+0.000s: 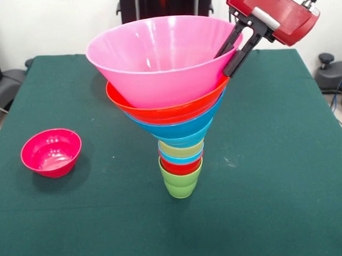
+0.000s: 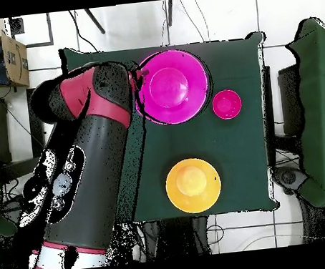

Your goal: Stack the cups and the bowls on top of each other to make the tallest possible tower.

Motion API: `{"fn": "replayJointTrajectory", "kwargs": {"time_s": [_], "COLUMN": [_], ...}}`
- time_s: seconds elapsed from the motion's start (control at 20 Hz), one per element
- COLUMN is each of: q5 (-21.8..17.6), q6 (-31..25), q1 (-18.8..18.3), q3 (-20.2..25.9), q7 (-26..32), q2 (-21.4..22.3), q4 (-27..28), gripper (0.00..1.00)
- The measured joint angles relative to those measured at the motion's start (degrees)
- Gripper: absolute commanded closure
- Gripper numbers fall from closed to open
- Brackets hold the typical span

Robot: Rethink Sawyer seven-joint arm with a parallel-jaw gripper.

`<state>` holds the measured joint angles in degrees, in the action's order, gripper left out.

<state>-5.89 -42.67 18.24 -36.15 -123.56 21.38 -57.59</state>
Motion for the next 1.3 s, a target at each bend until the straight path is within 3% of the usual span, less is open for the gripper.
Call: {"fn": "replayJointTrajectory", "kwargs": {"time_s": [0.5, 0.55, 1.3], "q5": [0.00, -0.01, -0.59], "q6": [0.00, -0.01, -0.01], "q1": [0.00, 0.00, 0.07], "q3": [0.00, -0.01, -0.02], "q7": [0.00, 0.01, 0.01], "q2": [0.01, 0.01, 0.01], "q4": [0.00, 0.00, 0.01], "gripper": [1.00, 0.00, 0.00]}}
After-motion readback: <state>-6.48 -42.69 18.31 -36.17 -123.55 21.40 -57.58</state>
